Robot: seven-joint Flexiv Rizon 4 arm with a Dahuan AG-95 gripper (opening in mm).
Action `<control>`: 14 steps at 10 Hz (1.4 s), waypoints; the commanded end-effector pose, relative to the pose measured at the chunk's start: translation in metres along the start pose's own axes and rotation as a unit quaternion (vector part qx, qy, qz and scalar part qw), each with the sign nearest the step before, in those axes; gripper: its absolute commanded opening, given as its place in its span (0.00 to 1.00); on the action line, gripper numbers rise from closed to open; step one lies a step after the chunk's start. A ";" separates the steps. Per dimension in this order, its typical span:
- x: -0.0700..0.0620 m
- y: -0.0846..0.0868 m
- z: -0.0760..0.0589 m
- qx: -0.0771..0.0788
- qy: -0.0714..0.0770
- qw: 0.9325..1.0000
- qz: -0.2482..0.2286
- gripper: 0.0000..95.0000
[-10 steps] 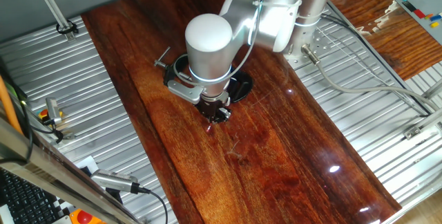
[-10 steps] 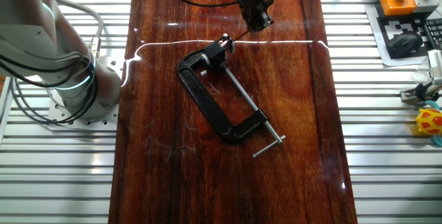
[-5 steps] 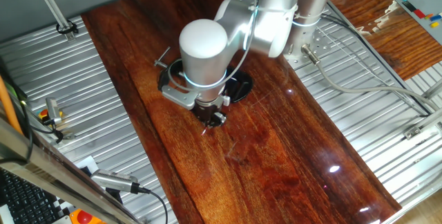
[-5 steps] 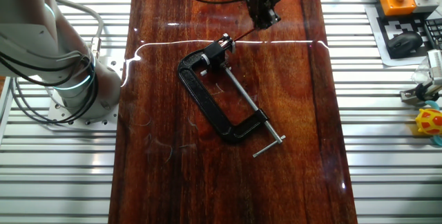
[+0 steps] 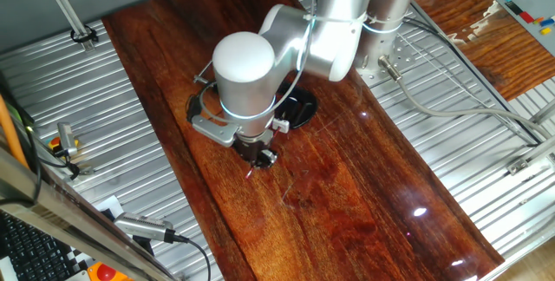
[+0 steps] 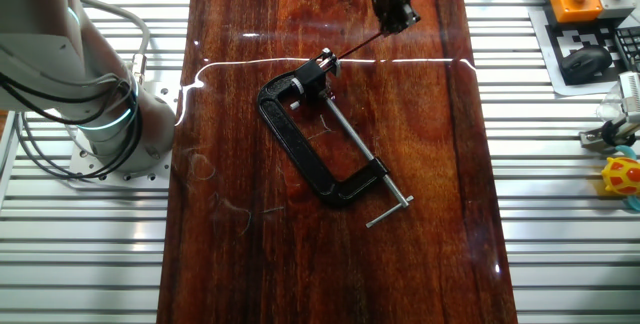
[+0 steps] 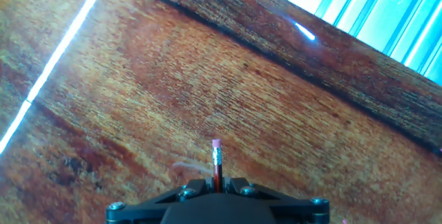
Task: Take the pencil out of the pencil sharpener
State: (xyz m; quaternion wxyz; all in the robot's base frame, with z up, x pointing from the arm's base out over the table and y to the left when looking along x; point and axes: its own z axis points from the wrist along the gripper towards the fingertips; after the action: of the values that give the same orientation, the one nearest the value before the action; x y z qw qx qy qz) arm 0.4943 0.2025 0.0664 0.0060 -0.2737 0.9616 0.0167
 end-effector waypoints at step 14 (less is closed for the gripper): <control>-0.037 0.010 -0.013 -0.032 0.019 0.991 0.126 0.00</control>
State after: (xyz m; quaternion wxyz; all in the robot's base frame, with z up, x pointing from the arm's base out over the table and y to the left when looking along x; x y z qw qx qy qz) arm 0.5205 0.2308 0.0805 -0.0230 -0.1565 0.9865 0.0433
